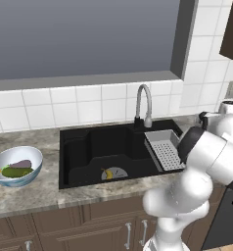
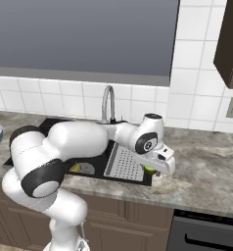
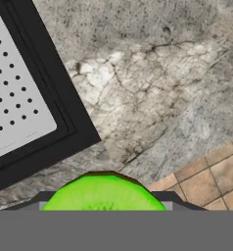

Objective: There is a mixed pile of frozen fruits and vegetables on the counter. Locate all the frozen vegetables and place the items in a bowl on the counter. Take all the frozen fruits and defrost them in a running sink.

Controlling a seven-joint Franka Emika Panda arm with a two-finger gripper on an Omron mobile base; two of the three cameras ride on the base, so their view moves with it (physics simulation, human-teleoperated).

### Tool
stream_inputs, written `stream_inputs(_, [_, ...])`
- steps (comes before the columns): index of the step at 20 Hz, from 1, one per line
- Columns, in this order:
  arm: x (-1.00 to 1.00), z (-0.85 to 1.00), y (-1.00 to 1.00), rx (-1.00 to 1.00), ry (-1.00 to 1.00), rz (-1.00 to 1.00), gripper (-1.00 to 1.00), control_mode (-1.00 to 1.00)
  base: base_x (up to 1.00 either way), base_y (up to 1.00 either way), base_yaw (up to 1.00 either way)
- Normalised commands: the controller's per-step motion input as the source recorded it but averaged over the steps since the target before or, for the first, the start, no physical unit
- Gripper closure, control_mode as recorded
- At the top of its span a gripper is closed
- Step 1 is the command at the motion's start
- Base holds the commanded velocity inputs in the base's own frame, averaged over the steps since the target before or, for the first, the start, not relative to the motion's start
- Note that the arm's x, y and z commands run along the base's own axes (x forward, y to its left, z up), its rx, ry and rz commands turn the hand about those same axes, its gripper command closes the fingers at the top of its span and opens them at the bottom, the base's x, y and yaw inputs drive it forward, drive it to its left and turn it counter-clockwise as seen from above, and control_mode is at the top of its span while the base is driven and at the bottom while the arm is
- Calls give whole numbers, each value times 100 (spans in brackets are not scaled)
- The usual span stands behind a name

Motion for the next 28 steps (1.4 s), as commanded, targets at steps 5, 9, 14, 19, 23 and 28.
stream_inputs(5, [-26, 22, 64, -1, 1, 9, 100, -100, 0, 0, 0])
stream_inputs(9, [-14, 34, 51, 0, 0, 9, 100, -100, 0, 0, 0])
stream_inputs(14, [-7, 33, 50, 0, 0, 10, 100, -100, 0, 0, 0])
stream_inputs(19, [-6, 19, 55, 0, 0, 11, 100, -100, 0, 0, 0])
stream_inputs(23, [-1, 6, 58, 0, 0, 12, 100, -100, 0, 0, 0])
stream_inputs(28, [0, 0, 58, 0, -1, 11, 100, -100, 0, 0, 0])
